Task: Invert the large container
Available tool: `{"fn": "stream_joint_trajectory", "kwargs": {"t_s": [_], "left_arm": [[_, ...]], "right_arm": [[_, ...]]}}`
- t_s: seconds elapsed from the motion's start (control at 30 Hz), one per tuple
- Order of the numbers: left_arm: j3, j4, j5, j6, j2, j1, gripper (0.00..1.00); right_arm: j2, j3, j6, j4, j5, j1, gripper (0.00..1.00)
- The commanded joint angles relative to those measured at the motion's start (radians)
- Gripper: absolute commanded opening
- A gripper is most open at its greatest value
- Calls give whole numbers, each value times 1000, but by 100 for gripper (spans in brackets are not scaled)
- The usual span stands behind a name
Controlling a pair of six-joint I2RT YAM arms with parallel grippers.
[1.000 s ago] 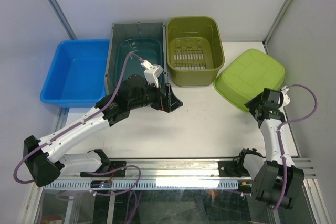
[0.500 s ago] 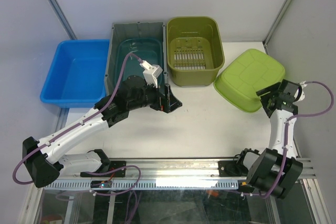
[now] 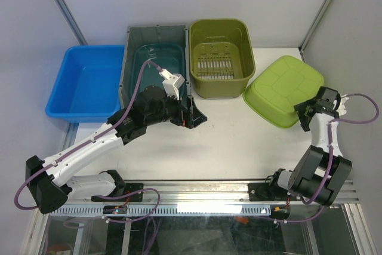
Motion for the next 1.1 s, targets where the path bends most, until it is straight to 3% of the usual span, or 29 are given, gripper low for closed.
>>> {"fn": "stream_joint_trajectory", "kwargs": {"t_s": [0.0,0.5,0.7,0.97,1.07], "left_arm": [[19,30,13,6,-12,-1,99],[36,28,-34,10,9,-1,99],[21,30,-75,37,-15,-1,99],[45,0,-104,101,6,0,99],[52,-11,-107,116,29,0,99]], "right_arm": [[4,-10,-34,53,110,-6,63],[-4,99,-198,110,-102,-1,67],[130,250,-271,32,36,138,66],[403,473,-252,-8,78,163,39],[499,572,-254,-35,110,167,35]]}}
